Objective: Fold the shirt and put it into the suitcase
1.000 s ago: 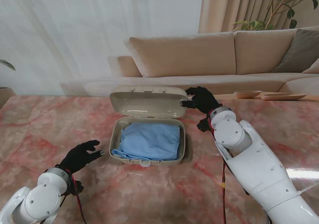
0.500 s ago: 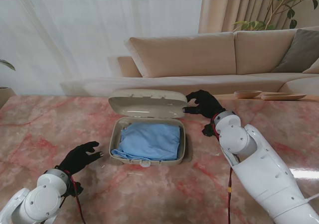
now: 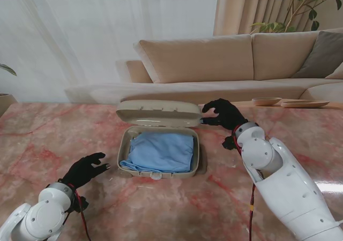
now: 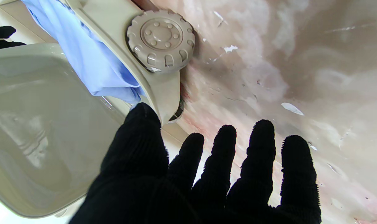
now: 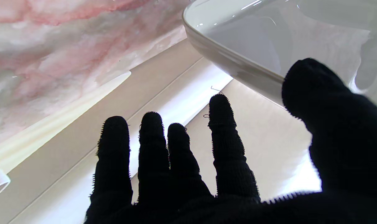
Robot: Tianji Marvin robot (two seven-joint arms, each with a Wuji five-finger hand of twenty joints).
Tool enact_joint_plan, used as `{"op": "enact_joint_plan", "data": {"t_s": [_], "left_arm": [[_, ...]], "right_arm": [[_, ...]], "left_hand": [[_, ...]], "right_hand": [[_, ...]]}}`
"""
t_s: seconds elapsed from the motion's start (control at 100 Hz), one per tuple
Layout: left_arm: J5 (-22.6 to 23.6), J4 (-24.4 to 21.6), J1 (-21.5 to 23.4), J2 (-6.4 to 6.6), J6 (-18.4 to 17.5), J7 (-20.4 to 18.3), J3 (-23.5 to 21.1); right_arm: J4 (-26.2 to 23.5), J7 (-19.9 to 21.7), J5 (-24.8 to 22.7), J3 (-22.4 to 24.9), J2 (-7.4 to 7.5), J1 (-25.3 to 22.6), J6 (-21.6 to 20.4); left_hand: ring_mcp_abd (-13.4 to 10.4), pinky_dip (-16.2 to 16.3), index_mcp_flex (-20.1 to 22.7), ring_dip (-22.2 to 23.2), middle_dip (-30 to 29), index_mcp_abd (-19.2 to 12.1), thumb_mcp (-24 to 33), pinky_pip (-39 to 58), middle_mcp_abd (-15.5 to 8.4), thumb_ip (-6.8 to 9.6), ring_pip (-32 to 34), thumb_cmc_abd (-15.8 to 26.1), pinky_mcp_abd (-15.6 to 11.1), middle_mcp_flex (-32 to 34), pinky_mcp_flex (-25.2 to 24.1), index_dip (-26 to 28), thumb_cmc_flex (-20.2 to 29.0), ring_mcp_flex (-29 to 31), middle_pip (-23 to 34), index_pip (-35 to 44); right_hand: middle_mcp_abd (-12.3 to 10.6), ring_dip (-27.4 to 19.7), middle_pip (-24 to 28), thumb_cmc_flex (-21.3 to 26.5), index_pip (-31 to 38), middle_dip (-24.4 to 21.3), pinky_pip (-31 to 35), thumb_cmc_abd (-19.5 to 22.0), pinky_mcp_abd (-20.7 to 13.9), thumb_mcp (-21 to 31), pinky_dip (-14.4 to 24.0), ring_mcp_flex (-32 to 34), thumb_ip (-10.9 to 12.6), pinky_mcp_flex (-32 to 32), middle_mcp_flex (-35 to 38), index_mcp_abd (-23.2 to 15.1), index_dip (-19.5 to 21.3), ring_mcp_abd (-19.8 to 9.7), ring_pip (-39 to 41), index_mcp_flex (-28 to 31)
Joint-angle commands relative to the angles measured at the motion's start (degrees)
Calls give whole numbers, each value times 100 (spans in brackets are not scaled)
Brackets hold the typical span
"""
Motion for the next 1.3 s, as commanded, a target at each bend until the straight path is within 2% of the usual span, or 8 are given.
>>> {"op": "enact_joint_plan", "data": {"t_s": [0.0, 0.91, 1.09, 1.21, 1.29], "left_arm": [[15, -17, 74, -16, 24, 9, -13], [216, -266, 446, -63, 59, 257, -300], [202, -259, 431, -60, -20, 249, -283], [180, -288, 443, -64, -81, 270, -277], [146, -320, 464, -74, -129, 308, -280]], "right_arm": [[-9, 87, 6, 15, 23, -91, -17], [-383, 327, -136, 300, 125, -682, -192], [-630, 278, -167, 332, 134, -902, -480], [-799, 171, -272, 292, 137, -1066, -761], [-895, 66, -320, 229, 128, -1160, -906]], "left_hand": [[122, -25, 100, -66, 6, -180, -194, -82, -133, 77, -92, 170, 146, 191, -107, 10, 116, 43, -92, -67], [127, -16, 132, -70, 2, -190, -196, -80, -124, 75, -92, 163, 145, 223, -90, 7, 110, 58, -106, -79], [134, -11, 136, -67, 4, -197, -199, -71, -120, 74, -87, 164, 138, 234, -85, 8, 103, 67, -106, -80], [144, -9, 122, -65, 0, -347, -198, -70, -100, 73, -87, 162, 142, 227, -85, 15, 107, 60, -117, -73], [162, -9, 206, -57, -3, -756, -199, -72, -75, 71, -78, 151, 149, 236, -88, 57, 120, 64, -127, 12]], "right_hand": [[-149, -111, -106, -218, -78, -87, -96, -98, 48, -45, 100, 22, -21, 14, 27, -64, 30, -111, -81, -106], [-143, -82, -207, -211, -143, -75, -118, -22, 104, -169, 105, 150, 5, 80, 245, -20, 75, -67, -119, 24], [-148, -103, -224, -190, -173, -66, -225, -30, -4, -131, 55, 139, 16, 46, 319, 15, 76, -69, -172, 48], [-157, -150, -254, -219, -233, -62, -387, 77, -144, -77, -44, 142, 37, 39, 349, 16, 70, -99, -254, -17], [-183, -229, -269, -246, -254, -66, -482, 219, -257, -1, -128, 178, 86, 61, 369, 14, 76, -123, -358, -38]]}}
